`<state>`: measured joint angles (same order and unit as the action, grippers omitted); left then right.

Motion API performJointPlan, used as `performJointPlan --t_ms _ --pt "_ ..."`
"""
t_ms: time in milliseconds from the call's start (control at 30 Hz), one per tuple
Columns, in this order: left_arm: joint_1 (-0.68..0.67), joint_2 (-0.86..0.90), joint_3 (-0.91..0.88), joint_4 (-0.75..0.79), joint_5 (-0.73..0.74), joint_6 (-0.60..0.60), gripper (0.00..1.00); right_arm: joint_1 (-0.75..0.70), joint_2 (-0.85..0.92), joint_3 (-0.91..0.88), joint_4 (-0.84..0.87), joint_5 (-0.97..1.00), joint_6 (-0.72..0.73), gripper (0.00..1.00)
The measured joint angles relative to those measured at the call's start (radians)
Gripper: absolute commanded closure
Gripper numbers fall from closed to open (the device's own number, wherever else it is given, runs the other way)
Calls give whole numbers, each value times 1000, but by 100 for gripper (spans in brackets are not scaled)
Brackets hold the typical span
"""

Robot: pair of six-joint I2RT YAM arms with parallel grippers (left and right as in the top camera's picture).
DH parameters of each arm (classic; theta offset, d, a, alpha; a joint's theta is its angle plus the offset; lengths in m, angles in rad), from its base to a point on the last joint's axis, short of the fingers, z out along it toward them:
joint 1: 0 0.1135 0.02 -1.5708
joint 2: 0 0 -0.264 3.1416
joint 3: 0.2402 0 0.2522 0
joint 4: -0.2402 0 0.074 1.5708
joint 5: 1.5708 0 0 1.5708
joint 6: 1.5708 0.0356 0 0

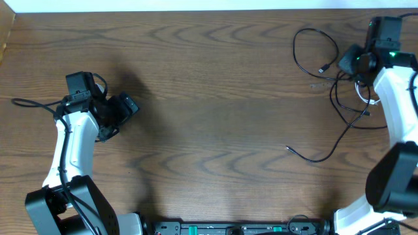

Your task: Untangle cables

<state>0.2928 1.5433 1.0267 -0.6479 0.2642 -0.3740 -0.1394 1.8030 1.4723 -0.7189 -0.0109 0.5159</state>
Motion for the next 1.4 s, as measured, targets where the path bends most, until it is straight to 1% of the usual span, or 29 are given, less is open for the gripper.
performJointPlan --t_ms 167,300,333,367,467,500,533,600,633,700,833,900,1000,1033,1067,1167,1200,1233,1267,1300,1333,1367,1400 --pt "0 0 0 0 0 0 2 19 72 0 -109 -157 -36 99" --pt "0 0 0 0 0 0 2 68 133 0 -283 -219 -97 99" --pt "0 0 0 0 0 0 2 81 144 -1 -329 -227 -113 95" --pt "0 0 0 0 0 0 2 94 154 -1 -370 -235 -129 86" --pt "0 0 0 0 0 0 2 136 178 -2 -478 -248 -190 65" --pt "0 0 0 0 0 0 2 148 180 -2 -509 -248 -205 60" --pt "0 0 0 0 0 0 2 161 180 -2 -536 -246 -220 50" --pt "0 0 0 0 0 0 2 184 180 -2 -587 -241 -238 34" --pt "0 0 0 0 0 0 2 192 180 -2 -610 -238 -249 31" --pt "0 0 0 0 0 0 2 218 180 -2 -660 -223 -263 29" --pt "0 0 0 0 0 0 2 280 180 -2 -747 -159 -274 35" --pt "0 0 0 0 0 0 2 304 180 -5 -750 -130 -276 35" --pt "0 0 0 0 0 0 2 341 180 -53 -730 -90 -298 35" --pt "0 0 0 0 0 0 2 355 180 -83 -717 -76 -309 37" --pt "0 0 0 0 0 0 2 369 180 -117 -699 -59 -318 40" --pt "0 0 0 1 0 0 2 409 180 -233 -616 -20 -340 43" --pt "0 0 0 -1 0 0 2 418 180 -268 -578 -13 -343 48" --pt "0 0 0 0 0 0 2 427 180 -301 -544 -6 -346 56" --pt "0 0 0 0 0 0 2 433 182 -326 -514 1 -347 66" --pt "0 0 0 0 0 0 2 438 182 -342 -497 1 -358 79" --pt "0 0 0 0 0 0 2 441 176 -356 -489 4 -364 87" --pt "0 0 0 1 0 0 2 445 166 -364 -476 15 -365 95" --pt "0 0 0 0 0 0 2 448 158 -368 -463 32 -369 99"
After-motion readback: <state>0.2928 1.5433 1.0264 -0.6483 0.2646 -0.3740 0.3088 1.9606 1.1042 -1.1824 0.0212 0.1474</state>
